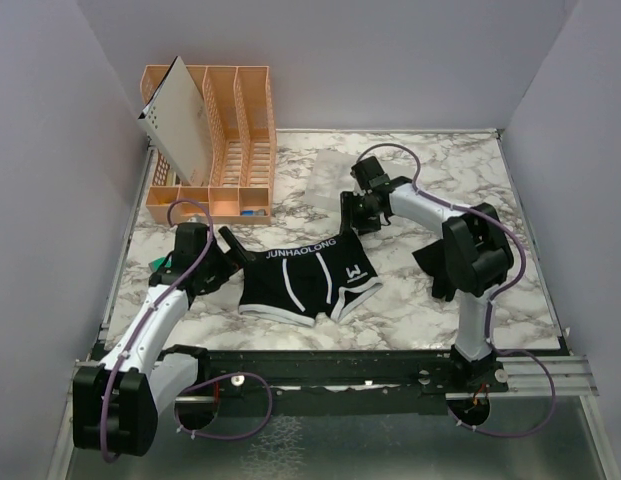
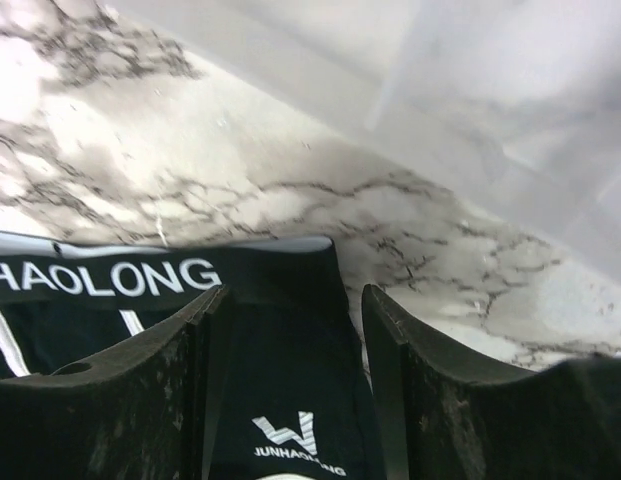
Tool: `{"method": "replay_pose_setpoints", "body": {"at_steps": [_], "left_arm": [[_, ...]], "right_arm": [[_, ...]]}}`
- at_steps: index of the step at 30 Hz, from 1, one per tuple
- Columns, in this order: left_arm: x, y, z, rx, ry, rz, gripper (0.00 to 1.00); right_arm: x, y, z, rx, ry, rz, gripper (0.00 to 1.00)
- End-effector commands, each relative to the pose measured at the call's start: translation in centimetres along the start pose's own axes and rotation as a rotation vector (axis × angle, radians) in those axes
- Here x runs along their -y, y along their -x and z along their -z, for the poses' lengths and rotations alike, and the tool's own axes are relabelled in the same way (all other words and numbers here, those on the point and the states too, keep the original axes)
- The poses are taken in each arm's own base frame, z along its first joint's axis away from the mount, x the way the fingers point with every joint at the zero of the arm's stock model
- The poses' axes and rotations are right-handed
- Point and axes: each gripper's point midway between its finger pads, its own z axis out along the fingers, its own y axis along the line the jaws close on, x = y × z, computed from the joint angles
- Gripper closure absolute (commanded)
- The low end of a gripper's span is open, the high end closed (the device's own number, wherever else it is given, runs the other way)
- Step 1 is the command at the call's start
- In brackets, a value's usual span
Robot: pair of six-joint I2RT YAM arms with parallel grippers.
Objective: Roll the underwear
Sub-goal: Flatten out the underwear at the center of the board.
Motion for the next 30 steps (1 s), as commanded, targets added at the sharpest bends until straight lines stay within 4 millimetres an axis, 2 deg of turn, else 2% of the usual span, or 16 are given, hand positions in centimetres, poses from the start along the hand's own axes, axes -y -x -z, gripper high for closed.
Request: {"method": "replay_pose_setpoints", "body": {"at_steps": [1, 7, 11, 16, 21, 25, 28, 30], "left_arm": [[-1.7, 0.1, -1.8, 0.027, 0.046, 0.006, 0.03], [-1.8, 0.1, -4.2, -0.032, 0.059, -0.019, 0.15], [-1.5, 1.1, -5.6, -0.037, 0.068, -0.048, 0.22], [-1.8, 1.6, -7.1, -0.061, 0.099, -0.088, 0.26], [-2.0, 0.2, -8.0, -0.148, 0.079, -0.118, 0.39], [-2.9, -0.7, -7.9, -0.168, 0.098, -0.121, 0.41], [-3.2, -1.2, -7.9, -0.177, 0.091, -0.130, 0.45], [-3.2, -1.3, -8.0, -0.180, 0.085, -0.131, 0.47]], "right_arm": [[-0.7, 2.0, -0.7, 0.030, 0.023, 0.010, 0.46], [-0.2, 1.5, -0.6, 0.021, 0.005, 0.025, 0.61], [-0.3, 1.3, -0.2, 0.026, 0.019, 0.035, 0.64], [-0.5, 1.1, 0.0, 0.019, 0.032, 0.032, 0.57], [0.7, 0.8, -0.1, 0.014, -0.034, 0.029, 0.48], [1.2, 0.6, -0.1, 0.007, -0.063, 0.030, 0.47], [0.5, 0.3, -0.4, -0.003, -0.014, 0.039, 0.48], [0.1, 0.0, -0.9, -0.018, 0.016, 0.037, 0.53]]}}
